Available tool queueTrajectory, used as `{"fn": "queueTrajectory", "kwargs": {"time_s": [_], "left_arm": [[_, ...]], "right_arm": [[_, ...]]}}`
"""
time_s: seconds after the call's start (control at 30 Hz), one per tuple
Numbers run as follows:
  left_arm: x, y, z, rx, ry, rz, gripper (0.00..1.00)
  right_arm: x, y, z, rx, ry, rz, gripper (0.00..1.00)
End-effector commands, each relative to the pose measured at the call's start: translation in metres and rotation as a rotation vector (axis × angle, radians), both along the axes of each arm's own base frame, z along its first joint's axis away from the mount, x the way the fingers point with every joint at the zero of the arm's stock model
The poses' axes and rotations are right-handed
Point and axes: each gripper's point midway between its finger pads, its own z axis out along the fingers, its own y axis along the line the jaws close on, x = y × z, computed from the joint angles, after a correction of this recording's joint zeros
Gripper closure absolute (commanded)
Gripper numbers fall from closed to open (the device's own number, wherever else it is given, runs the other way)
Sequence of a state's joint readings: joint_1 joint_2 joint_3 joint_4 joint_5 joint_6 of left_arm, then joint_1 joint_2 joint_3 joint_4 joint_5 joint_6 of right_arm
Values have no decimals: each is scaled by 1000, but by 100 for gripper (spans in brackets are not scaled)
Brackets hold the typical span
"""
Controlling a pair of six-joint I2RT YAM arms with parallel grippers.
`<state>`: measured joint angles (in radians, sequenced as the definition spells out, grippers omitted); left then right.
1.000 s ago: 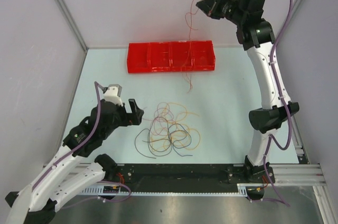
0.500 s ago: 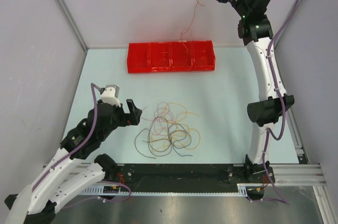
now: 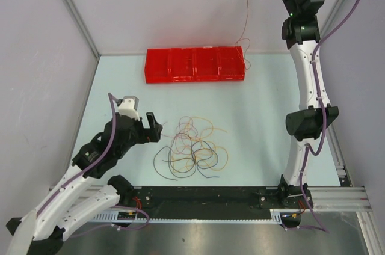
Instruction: Untangle the cables
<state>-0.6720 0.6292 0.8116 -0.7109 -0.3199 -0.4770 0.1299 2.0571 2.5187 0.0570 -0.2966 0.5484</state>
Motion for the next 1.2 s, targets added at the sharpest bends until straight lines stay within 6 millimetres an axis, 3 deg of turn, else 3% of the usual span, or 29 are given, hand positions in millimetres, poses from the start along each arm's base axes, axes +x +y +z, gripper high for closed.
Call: {"fn": "queueTrajectory", "kwargs": {"time_s": [0.0,0.27,0.43,0.57,0.73,0.8,0.83,0.9,1.03,1.17], "left_arm": [[2,3,-3,29,1,11,0],[4,3,-7,43,15,19,0],[5,4,-12,62,32,29,0],[6,5,-13,68,38,35,0],[8,7,-15,73,43,49,0],[8,8,-14,72,42,52,0],[8,8,-15,73,43,52,0],[8,8,-13,68,39,52,0],[9,9,-13,61,37,52,0],[9,9,-12,57,34,47,0]], "right_arm": [[1,-17,11,38,-59,25,100],[21,-20,-14,17,-28,27,100],[40,-18,-41,-4,9,25,100],[60,-9,-78,-16,79,55,100],[83,2,-146,-80,211,14,100],[81,8,-155,-97,228,10,100],[85,10,-175,-121,258,0,100],[82,15,-185,-138,276,-15,100],[84,19,-232,-161,372,-24,100],[83,18,-265,-172,434,-47,100]]}}
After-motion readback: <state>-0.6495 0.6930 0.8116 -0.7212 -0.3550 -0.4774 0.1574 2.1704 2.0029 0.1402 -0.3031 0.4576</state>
